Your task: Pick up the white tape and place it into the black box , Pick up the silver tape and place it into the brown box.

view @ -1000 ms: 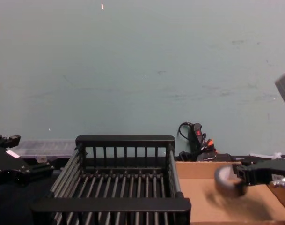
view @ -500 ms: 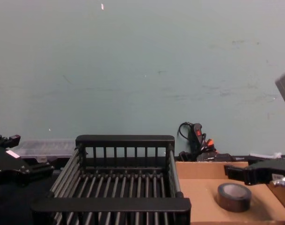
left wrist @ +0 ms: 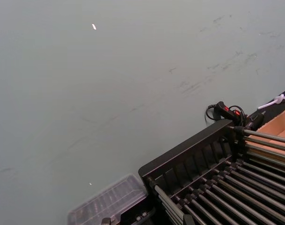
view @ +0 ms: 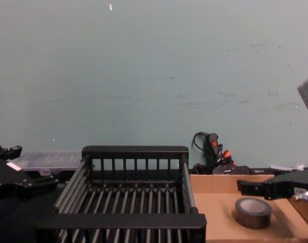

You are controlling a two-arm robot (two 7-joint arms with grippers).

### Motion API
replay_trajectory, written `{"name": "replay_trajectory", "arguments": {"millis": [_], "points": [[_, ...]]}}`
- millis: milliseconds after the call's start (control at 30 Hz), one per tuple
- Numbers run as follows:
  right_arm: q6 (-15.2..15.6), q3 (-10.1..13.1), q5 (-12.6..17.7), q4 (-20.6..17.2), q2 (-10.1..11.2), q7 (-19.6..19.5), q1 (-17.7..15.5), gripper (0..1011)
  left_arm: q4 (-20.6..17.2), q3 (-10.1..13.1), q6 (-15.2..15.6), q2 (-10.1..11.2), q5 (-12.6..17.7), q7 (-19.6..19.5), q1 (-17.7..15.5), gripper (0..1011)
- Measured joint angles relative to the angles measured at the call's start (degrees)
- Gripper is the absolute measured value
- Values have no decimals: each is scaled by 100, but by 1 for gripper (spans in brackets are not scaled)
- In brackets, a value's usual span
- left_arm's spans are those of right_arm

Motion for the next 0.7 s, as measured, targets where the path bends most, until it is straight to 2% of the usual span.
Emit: {"name": "replay_trajectory", "arguments": {"millis": [467,667,700], "points": [[0,30,2,-40,3,34,-22,1003,0,0,0,0,0,0,0,1001],[28,189,99,-444,94,223,-263,1002,0,0,0,0,0,0,0,1001],[36,230,142,-608,144,288,-364,1002,0,0,0,0,0,0,0,1001]]}}
